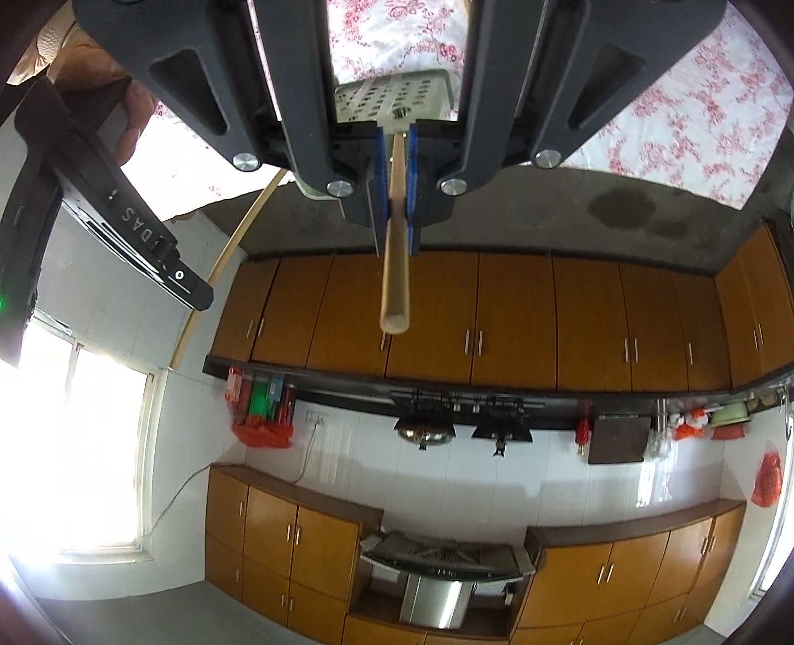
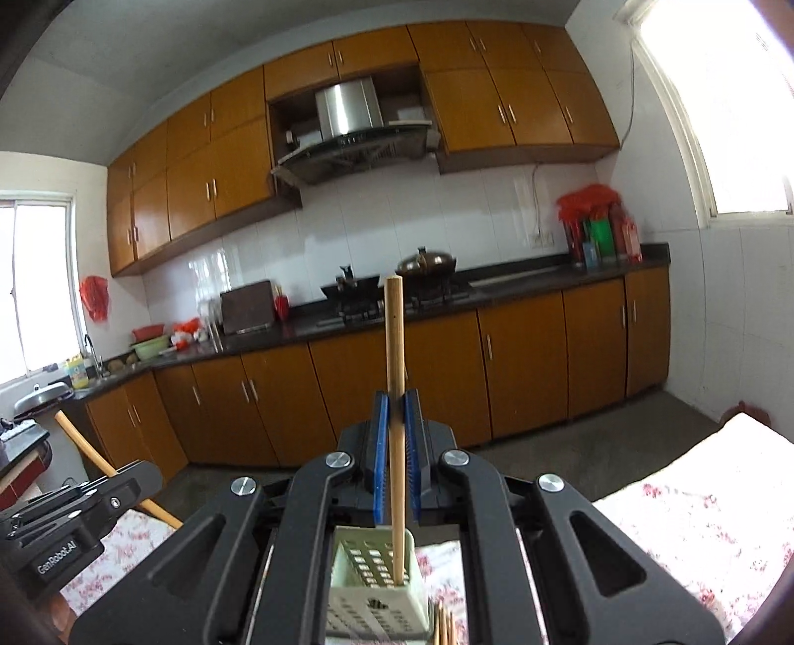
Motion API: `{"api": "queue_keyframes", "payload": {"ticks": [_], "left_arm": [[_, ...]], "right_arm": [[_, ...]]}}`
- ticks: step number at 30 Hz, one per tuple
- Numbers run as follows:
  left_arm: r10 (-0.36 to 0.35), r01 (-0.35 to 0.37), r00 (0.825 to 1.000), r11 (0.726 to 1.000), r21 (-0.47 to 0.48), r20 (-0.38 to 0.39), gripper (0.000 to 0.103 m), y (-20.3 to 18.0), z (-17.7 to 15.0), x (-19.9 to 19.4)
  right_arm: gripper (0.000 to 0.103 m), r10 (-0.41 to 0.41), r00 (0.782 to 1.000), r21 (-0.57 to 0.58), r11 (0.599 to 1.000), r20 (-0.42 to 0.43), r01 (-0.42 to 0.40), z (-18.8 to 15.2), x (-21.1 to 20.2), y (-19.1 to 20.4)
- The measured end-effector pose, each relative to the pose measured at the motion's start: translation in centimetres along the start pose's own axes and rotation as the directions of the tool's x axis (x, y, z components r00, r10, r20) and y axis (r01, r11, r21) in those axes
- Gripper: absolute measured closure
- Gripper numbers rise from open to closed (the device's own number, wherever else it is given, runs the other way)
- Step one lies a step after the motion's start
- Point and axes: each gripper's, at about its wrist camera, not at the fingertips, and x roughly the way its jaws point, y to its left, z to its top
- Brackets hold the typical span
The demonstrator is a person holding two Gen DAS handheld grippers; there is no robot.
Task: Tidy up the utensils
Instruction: 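Open both tools to drop the chopsticks into the green holder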
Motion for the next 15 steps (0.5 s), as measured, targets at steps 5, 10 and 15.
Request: {"api": "queue_keyframes", "payload": {"ticks": [5, 10, 15], "left_arm": [[0.012, -0.012, 1.0, 1.0, -0.013, -0.002, 0.087, 0.5, -0.4, -0.4], [0.031, -0.03, 0.999, 0.999, -0.035, 0.034, 0.069, 1.1, 0.1, -2.6], [0.06, -0.055, 0.995, 0.996, -0.063, 0.076, 0.057, 2.3, 0.2, -6.7]], "right_arm": [[0.058, 0.01, 1.0, -0.009, 1.0, -0.007, -0.011, 0.1, -0.9, 0.0], [0.055, 0.008, 1.0, -0.021, 1.0, 0.011, -0.008, 1.1, -3.1, -0.3], [0.052, -0.053, 0.998, -0.018, 0.998, -0.027, 0.052, 0.9, -6.2, -2.3]]}}
